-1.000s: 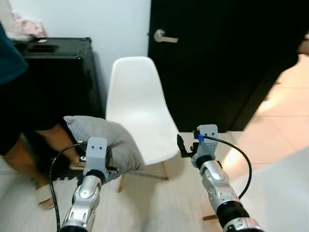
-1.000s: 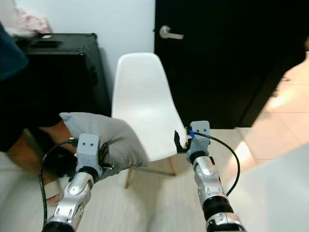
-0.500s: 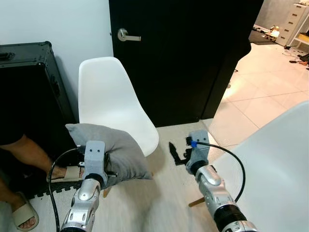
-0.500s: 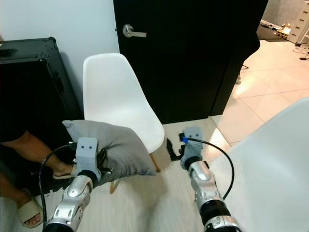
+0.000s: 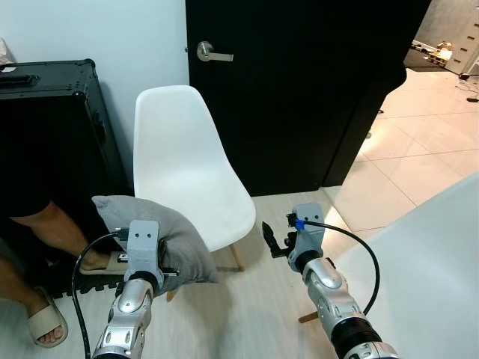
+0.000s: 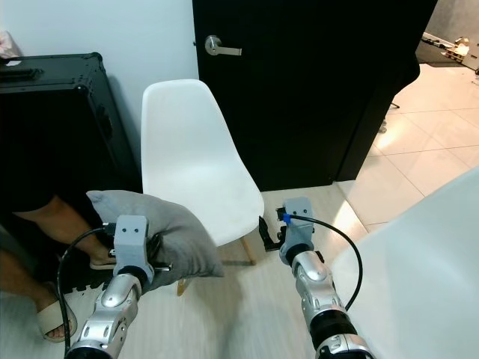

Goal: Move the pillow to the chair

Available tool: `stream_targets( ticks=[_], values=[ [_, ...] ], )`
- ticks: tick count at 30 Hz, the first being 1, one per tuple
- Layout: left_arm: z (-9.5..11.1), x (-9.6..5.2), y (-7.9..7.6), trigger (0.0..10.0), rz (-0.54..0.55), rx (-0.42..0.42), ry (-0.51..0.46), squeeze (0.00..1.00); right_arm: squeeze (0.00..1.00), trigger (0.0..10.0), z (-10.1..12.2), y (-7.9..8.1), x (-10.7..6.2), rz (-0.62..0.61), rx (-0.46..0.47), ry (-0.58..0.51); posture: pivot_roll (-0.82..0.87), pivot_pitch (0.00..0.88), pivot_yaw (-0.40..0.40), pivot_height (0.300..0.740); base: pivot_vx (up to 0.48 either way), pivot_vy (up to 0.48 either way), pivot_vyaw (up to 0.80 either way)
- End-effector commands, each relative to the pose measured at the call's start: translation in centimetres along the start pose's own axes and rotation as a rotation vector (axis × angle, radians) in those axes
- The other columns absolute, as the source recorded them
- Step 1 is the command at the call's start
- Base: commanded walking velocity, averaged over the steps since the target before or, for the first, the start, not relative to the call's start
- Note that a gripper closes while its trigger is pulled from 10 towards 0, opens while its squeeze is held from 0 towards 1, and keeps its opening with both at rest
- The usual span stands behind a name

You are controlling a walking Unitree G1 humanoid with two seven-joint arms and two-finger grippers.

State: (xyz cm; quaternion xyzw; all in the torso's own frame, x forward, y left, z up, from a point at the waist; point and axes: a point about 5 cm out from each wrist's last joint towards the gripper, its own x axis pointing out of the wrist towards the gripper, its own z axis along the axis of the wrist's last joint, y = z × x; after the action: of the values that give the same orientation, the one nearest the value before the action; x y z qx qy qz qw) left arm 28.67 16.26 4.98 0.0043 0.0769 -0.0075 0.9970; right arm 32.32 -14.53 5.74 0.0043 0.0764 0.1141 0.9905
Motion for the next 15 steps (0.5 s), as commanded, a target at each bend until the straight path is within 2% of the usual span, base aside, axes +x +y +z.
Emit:
stream_targets(
  ticks=[1, 15],
  values=[
    [1.95, 0.18, -0.06, 10.0, -0.014, 0.01, -0.113, 0.0, 0.0, 10.0, -0.09, -0.04, 0.01, -0.005, -0.004, 0.003, 0.04, 0.038, -0.024, 0.74, 0.315, 0.0, 0.0],
    [2.57, 0.12, -0.37, 10.0, -0.037, 0.012, -0.144, 0.0, 0.0, 10.0, 0.4, -0.29, 0.02, -0.017, 0.01, -0.029, 0.05, 0.041, -0.022, 0.74, 0.395, 0.0, 0.0]
  ],
)
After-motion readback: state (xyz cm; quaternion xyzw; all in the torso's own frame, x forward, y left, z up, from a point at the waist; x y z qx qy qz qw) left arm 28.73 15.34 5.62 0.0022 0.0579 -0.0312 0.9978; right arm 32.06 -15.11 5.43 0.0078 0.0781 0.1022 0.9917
